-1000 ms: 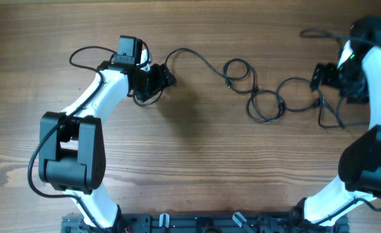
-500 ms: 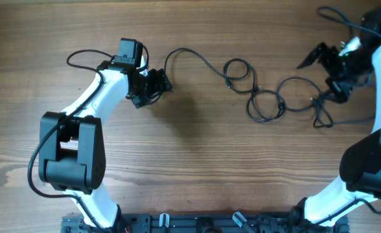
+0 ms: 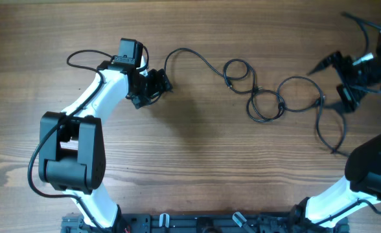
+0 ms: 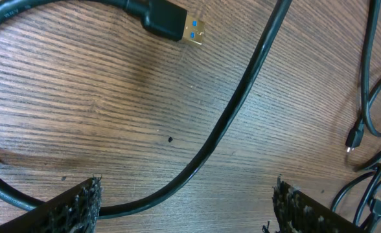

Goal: Untangle cables

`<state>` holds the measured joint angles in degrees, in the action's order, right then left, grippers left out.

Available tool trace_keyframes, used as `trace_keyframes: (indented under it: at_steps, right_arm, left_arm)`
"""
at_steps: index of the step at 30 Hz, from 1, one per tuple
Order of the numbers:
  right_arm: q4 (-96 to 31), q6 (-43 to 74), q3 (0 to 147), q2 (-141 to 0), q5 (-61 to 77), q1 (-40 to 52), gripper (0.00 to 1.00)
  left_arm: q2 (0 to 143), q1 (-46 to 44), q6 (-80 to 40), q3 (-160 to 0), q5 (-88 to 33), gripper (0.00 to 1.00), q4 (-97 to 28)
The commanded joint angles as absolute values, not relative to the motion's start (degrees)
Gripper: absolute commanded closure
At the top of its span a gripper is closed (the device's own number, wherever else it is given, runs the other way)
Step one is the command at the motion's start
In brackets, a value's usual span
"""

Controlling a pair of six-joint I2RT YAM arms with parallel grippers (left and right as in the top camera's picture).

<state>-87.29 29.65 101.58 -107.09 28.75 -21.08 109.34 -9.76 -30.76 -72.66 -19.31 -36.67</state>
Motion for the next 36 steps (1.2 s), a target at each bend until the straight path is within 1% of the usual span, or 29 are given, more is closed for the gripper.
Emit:
trace_keyframes:
  at_steps: [1,3,6,8,10,12,13,14,16,17,18,19,20,22,24,25,26,27,28,29,30,32,33,34,36]
  right_arm:
    - [-84.18,29.39,101.27,-107.15,27.03,-21.06,0.0]
    - [-85.62,31.83,101.27,-107.15,22.68,-21.06,0.0]
    - [-88.64,31.94,101.21,-107.15,17.61,-21.06,0.0]
    - [-88.86,34.17,101.21,-107.15,10.33,-21.06,0.0]
    - [-89.45,38.79,100.77,-107.15,0.14,-21.06,0.0]
    - [-88.71,37.5,99.22,-107.15,-5.87,-21.06,0.0]
    - [-88.03,36.21,98.45,-107.15,-5.98,-21.06,0.03]
    - [-87.35,35.46,97.8,-107.15,-5.91,-21.06,0.11]
    - [-85.45,34.17,96.03,-107.15,-5.54,-21.06,0.15]
    - [-84.2,33.3,95.2,-107.15,-5.56,-21.06,0.15]
    - [-82.39,32.77,94.39,-107.15,-5.56,-21.06,0.21]
    - [-80.71,32.75,93.84,-107.15,-5.56,-21.06,0.33]
    - [-77.28,32.69,92.95,-107.15,-5.61,-21.06,0.49]
    - [-72.79,31.09,91.88,-107.15,-5.56,-21.06,0.62]
    - [-66.54,27.05,90.19,-107.15,-5.54,-21.06,0.84]
    - [-62.5,24.77,88.66,-107.15,-5.54,-21.06,0.91]
    - [-61.1,23.97,88.01,-107.18,-5.52,-21.06,0.9]
    - [-59.83,23.0,87.13,-107.18,-5.5,-21.06,0.83]
    - [-58.33,21.41,86.17,-107.18,-5.5,-21.06,0.79]
    - [-56.71,18.85,85.08,-107.18,-4.84,-21.06,0.79]
    - [-55.22,15.86,84.01,-107.18,-3.6,-21.06,0.76]
    - [-52.31,12.23,81.89,-107.18,-1.89,-21.06,0.67]
    - [-50.63,11.46,80.6,-107.18,-1.41,-21.06,0.57]
    - [-49.15,11.25,79.48,-107.18,-1.39,-21.06,0.52]
    - [-46.28,9.93,77.56,-107.42,-0.19,-21.06,0.5]
  left_arm:
    - [109.62,-9.91,-30.5,-73.3,-18.55,0.13,-36.73]
    - [109.62,-9.89,-30.5,-73.3,-18.55,0.12,-37.15]
    - [109.62,-9.91,-30.5,-73.3,-18.55,0.12,-37.32]
    - [109.62,-9.89,-30.5,-73.3,-18.55,0.11,-37.21]
    - [109.62,-9.89,-30.48,-73.3,-18.55,0.11,-37.12]
    - [109.62,-9.89,-30.48,-73.3,-18.52,0.1,-37.15]
    - [109.62,-9.89,-30.48,-73.3,-18.55,0.1,-37.12]
    - [109.62,-9.91,-30.5,-73.3,-18.52,0.1,-37.12]
    - [109.62,-9.89,-30.48,-73.3,-18.5,0.1,-37.1]
    - [109.62,-9.89,-30.48,-73.3,-18.5,0.08,-37.1]
    - [109.62,-9.89,-30.48,-73.3,-18.5,0.03,-37.1]
    - [109.62,-9.89,-30.48,-73.3,-18.5,0.0,-37.1]
    - [109.62,-9.89,-30.48,-73.3,-18.5,0.0,-37.1]
    - [109.62,-9.89,-30.48,-73.3,-18.5,0.0,-37.12]
    - [109.62,-9.89,-30.48,-73.3,-18.5,0.0,-37.12]
    - [109.62,-9.89,-30.48,-73.3,-18.5,0.0,-37.1]
    - [109.62,-9.89,-30.48,-73.3,-18.5,0.0,-37.1]
    - [109.62,-9.89,-30.48,-73.3,-18.5,0.0,-37.1]
    - [109.62,-9.89,-30.48,-73.3,-18.5,0.0,-37.12]
    - [109.62,-9.89,-30.48,-73.3,-18.52,0.0,-37.1]
    - [109.62,-9.89,-30.48,-73.3,-18.5,0.0,-37.1]
    - [109.62,-9.89,-30.48,-73.3,-18.52,0.0,-37.1]
    - [109.62,-9.89,-30.5,-73.3,-18.55,0.0,-37.1]
    - [109.62,-9.89,-30.61,-73.3,-18.61,0.0,-37.04]
    - [109.62,-9.91,-30.74,-73.3,-18.59,0.0,-36.62]
